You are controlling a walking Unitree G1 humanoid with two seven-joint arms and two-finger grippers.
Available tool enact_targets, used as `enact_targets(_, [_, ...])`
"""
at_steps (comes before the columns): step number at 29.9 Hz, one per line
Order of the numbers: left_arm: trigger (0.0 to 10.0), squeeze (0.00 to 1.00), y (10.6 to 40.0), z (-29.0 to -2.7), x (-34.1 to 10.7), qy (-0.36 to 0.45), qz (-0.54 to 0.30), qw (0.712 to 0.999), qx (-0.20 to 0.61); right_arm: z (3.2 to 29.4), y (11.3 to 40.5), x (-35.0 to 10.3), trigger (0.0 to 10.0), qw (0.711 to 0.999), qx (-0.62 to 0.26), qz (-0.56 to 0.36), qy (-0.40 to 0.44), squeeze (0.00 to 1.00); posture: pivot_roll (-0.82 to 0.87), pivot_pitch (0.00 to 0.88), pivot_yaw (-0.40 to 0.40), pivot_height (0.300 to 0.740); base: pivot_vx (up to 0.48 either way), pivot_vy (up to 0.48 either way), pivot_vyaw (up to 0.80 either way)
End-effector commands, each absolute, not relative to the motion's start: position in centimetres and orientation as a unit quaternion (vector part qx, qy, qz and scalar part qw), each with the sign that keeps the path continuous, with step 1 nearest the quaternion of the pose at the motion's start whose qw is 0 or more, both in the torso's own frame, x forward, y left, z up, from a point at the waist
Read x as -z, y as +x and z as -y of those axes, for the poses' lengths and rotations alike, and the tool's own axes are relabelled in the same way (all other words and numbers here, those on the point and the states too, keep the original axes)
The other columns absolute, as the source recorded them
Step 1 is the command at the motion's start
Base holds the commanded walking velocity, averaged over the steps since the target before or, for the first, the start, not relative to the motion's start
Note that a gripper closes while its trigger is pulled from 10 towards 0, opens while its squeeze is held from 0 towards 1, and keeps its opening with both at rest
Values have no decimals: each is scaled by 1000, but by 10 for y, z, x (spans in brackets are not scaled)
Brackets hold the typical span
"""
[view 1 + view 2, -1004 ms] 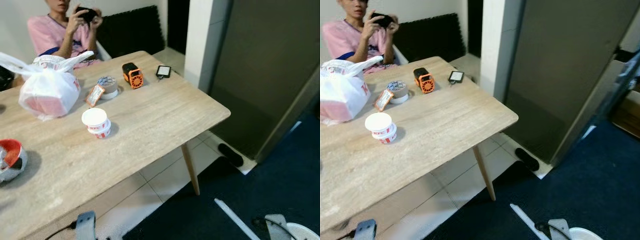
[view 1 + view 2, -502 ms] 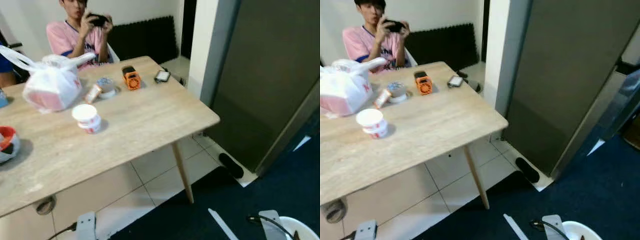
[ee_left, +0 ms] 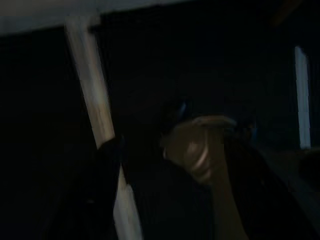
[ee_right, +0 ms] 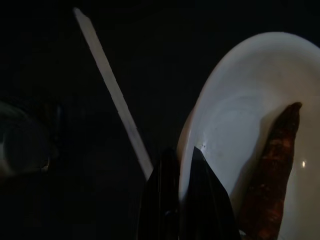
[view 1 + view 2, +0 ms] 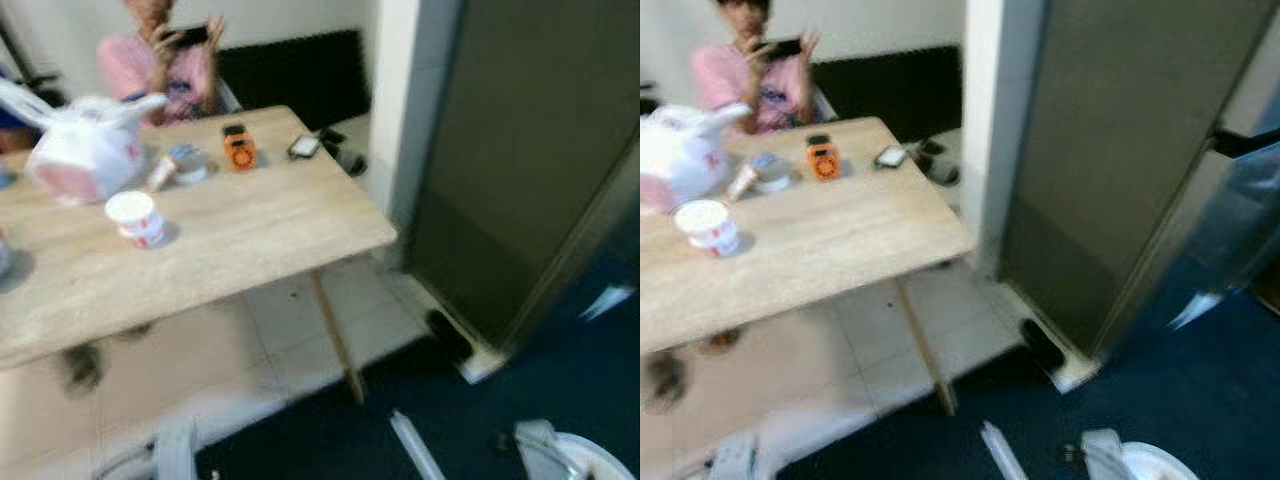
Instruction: Restocking fridge
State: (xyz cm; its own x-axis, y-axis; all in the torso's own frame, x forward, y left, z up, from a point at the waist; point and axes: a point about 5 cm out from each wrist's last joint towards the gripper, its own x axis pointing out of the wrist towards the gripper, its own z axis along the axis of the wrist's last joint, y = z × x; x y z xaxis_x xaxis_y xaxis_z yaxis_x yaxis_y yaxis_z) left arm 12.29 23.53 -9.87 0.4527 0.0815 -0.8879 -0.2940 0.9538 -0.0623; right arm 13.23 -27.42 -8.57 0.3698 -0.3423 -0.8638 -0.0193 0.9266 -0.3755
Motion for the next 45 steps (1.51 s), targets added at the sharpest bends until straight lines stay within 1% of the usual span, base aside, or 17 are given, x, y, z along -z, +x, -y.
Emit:
enact_targets(1, [10000, 0, 129, -235, 97, -100, -507, 850, -105, 275, 139, 83, 10000, 819, 105, -540, -164, 0, -14, 0, 10, 740, 0, -435, 738])
enact_targets(3, [10000, 0, 129, -235, 97, -100, -507, 850, -105, 275, 139, 83, 10000, 819, 105, -540, -164, 0, -14, 0, 10, 740, 0, -435, 738])
enact_targets(8, [10000, 0, 130, -235, 96, -99, -506, 851, -103, 277, 141, 82, 10000, 818, 112, -538, -173, 0, -13, 0, 11, 740, 0, -436, 0])
enact_targets(45, [10000, 0, 132, -233, 96, -98, -506, 852, -97, 279, 141, 81, 10000, 817, 120, -537, -172, 0, -16, 0, 11, 740, 0, -436, 0])
